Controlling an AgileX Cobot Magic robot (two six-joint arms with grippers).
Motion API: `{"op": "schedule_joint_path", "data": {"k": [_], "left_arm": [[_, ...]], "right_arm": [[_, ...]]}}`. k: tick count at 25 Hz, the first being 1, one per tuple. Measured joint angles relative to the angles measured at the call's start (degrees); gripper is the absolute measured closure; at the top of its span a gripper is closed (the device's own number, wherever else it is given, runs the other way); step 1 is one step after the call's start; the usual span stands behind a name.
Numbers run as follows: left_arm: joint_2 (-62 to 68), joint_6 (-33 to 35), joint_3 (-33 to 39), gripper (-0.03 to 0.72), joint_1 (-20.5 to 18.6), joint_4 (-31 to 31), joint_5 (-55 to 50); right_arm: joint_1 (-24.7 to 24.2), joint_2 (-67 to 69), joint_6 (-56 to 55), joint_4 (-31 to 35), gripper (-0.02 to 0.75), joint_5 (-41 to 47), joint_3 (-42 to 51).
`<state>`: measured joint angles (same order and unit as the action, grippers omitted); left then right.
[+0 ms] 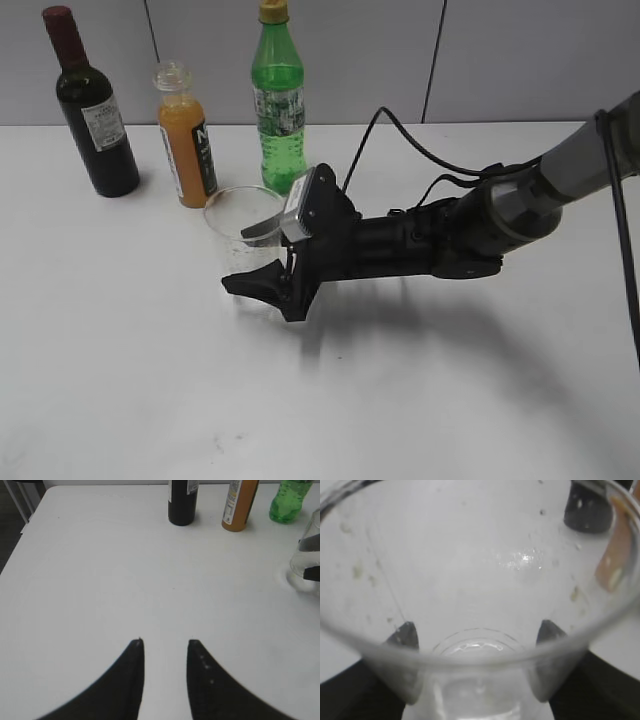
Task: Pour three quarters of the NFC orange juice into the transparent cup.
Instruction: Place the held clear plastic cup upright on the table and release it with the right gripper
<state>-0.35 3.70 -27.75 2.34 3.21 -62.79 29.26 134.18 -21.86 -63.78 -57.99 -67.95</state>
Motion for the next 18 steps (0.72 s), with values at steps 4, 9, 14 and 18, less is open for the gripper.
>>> {"op": "schedule_joint_path", "data": {"k": [4, 9, 14, 18], "left_arm": [[0.0, 0.0, 0.0, 0.45, 0.0, 0.0, 0.0], [0.0, 0.0, 0.0, 0.45, 0.0, 0.0, 0.0], [0.0, 0.0, 0.0, 0.45, 0.0, 0.0, 0.0], [0.0, 0.0, 0.0, 0.45, 0.0, 0.0, 0.0]], "right_arm": [[0.31, 0.71, -0.06, -2.12, 0.19, 0.05, -0.11], [0.57, 1.7, -0.06, -3.64, 0.19, 0.25, -0.24], [0.57, 2.92, -0.55, -4.45, 0.134, 0.38, -0.24], [0.18, 2.92, -1.46, -5.43, 0.083, 0.34, -0.24]]}}
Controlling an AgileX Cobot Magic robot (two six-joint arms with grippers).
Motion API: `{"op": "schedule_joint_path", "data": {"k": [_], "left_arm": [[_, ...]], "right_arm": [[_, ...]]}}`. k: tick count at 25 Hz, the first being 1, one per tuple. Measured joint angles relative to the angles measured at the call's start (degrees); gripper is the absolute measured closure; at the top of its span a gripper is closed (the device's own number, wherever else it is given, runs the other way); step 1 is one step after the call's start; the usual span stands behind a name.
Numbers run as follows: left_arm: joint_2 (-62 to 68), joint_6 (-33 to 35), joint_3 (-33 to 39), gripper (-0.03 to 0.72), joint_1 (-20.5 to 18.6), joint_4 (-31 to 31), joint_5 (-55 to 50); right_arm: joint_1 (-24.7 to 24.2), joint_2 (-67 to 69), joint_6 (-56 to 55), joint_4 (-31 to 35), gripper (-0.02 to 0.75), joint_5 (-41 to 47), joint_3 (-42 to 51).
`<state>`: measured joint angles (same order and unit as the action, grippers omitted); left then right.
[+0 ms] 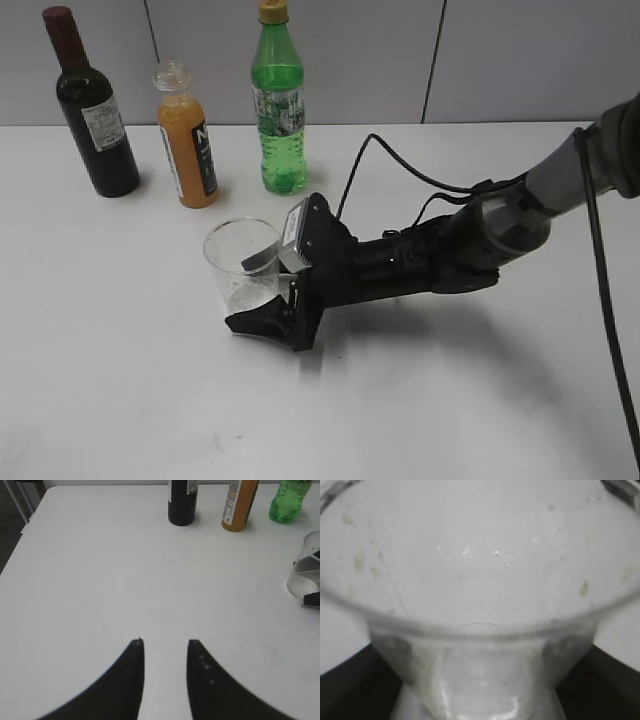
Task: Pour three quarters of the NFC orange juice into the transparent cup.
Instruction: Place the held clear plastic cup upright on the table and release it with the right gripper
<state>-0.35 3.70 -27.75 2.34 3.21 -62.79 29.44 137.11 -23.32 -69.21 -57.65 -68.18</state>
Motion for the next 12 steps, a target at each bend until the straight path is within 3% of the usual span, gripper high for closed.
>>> {"op": "schedule_joint_path", "data": {"k": [8, 12], "left_arm": [[0.0, 0.0, 0.0, 0.45, 0.0, 0.0, 0.0], [0.0, 0.0, 0.0, 0.45, 0.0, 0.0, 0.0]], "right_arm": [[-4.24, -3.04, -0.99, -5.36, 0.079, -0.09, 4.21], [-9.06, -5.93, -1.03, -6.25, 0.08, -0.15, 8.61]]}}
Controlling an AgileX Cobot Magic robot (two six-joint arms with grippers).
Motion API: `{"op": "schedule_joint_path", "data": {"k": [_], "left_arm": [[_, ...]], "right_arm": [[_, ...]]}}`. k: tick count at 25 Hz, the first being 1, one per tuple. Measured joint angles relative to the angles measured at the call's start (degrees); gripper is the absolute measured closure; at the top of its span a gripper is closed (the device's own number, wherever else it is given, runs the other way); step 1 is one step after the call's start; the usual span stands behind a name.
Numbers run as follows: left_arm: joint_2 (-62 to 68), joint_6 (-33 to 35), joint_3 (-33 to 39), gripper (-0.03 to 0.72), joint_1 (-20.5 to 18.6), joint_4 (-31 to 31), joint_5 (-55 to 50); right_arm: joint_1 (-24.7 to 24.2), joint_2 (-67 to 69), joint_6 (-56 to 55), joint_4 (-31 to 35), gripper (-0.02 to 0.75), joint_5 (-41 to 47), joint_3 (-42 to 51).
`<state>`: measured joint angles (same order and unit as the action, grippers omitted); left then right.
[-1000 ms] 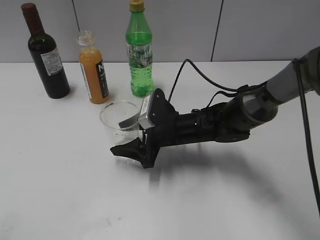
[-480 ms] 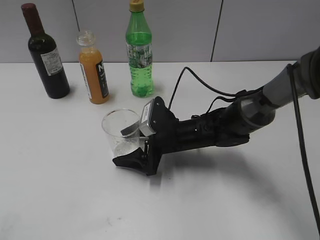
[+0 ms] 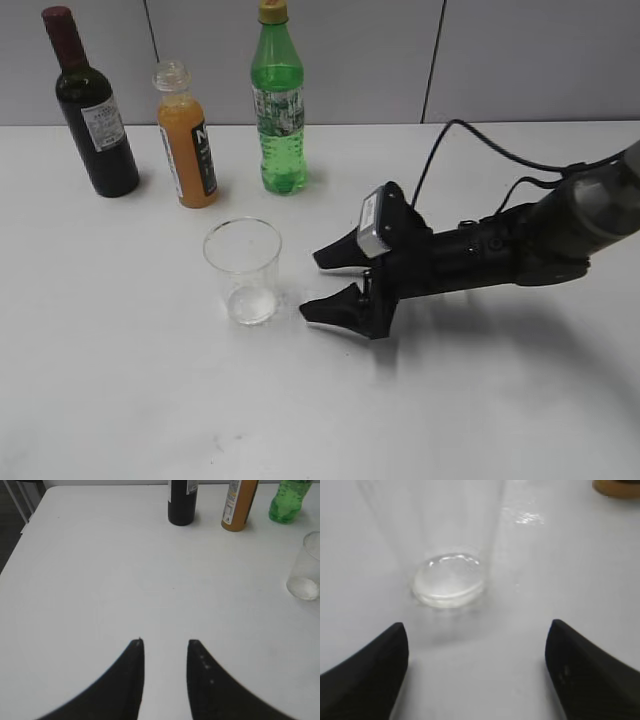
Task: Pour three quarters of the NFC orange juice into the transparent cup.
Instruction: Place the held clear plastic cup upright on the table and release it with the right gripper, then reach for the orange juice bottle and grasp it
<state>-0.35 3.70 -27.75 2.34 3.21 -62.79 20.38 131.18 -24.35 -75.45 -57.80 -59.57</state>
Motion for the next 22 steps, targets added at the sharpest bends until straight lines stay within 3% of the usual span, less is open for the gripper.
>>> {"op": "schedule_joint_path", "data": {"k": [5, 10, 14, 22], "left_arm": [[0.0, 0.0, 0.0, 0.45, 0.0, 0.0, 0.0], [0.0, 0.0, 0.0, 0.45, 0.0, 0.0, 0.0], [0.0, 0.0, 0.0, 0.45, 0.0, 0.0, 0.0], [0.0, 0.0, 0.0, 0.45, 0.0, 0.0, 0.0]], "right_arm": [[-5.57, -2.73, 0.0, 0.25, 0.097, -2.29, 1.58], [-9.32, -7.4, 0.0, 5.8, 0.125, -1.61, 1.71], [-11.75, -11.7, 0.07, 14.58, 0.127, 6.51, 1.77], [-14.6, -20.2, -0.87, 36.32, 0.137, 31.21, 1.82]]}}
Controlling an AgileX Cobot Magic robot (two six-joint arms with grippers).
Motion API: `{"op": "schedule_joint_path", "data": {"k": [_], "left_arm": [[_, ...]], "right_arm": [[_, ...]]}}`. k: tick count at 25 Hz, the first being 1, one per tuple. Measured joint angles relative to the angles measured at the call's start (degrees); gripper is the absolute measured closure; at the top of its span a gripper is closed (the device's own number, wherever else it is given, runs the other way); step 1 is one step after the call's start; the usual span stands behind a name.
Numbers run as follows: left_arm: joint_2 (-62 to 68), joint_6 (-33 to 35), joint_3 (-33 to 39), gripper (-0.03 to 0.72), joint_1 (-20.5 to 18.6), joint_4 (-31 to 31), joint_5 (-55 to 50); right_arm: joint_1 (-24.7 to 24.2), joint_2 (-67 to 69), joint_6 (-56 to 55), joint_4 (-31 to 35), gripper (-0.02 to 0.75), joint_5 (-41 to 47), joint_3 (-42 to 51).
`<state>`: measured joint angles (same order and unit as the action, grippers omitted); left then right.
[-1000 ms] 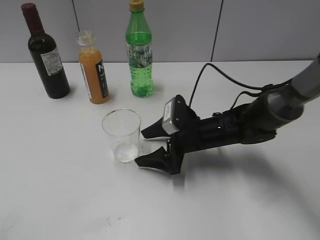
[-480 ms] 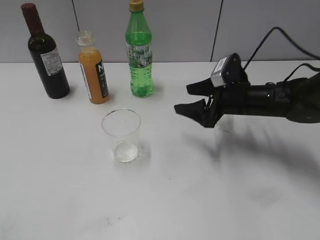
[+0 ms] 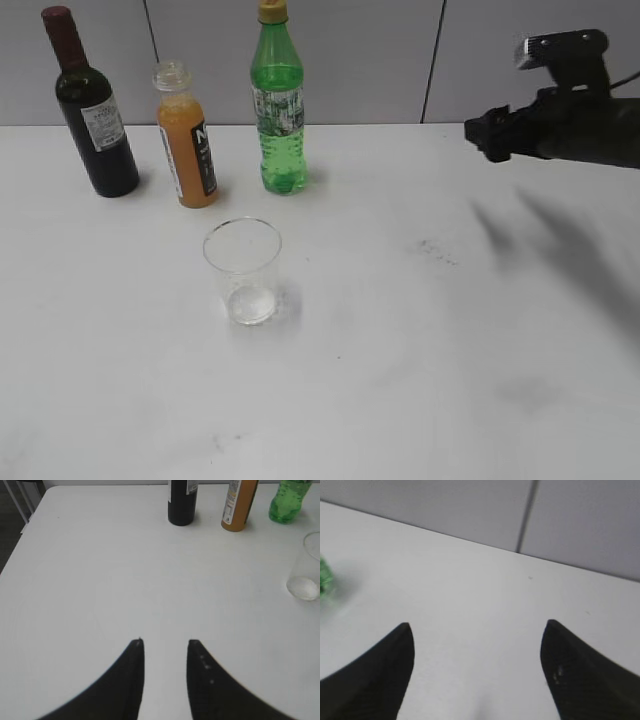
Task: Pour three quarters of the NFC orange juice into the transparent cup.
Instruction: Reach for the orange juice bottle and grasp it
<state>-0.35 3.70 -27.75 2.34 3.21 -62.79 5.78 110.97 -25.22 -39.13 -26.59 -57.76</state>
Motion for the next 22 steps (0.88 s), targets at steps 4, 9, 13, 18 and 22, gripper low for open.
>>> {"op": "schedule_joint_path", "data": {"k": [4, 9, 13, 18, 22], "left_arm": [[0.0, 0.0, 0.0, 0.45, 0.0, 0.0, 0.0], [0.0, 0.0, 0.0, 0.45, 0.0, 0.0, 0.0], [0.0, 0.0, 0.0, 0.45, 0.0, 0.0, 0.0], [0.0, 0.0, 0.0, 0.45, 0.0, 0.0, 0.0], [0.0, 0.0, 0.0, 0.45, 0.0, 0.0, 0.0]], "right_arm": [[-1.56, -4.74, -4.5, 4.06, 0.14, 10.98, -0.11], [-1.83, -10.21, -5.83, 5.65, 0.143, 28.67, -3.56], [-1.83, -11.81, -2.95, 10.22, 0.144, 44.89, -10.44], [-2.6, -11.89, 16.65, 28.6, 0.144, 66.62, -22.35], [-3.04, -12.11, 24.83, 39.13, 0.144, 78.05, -31.0]]}}
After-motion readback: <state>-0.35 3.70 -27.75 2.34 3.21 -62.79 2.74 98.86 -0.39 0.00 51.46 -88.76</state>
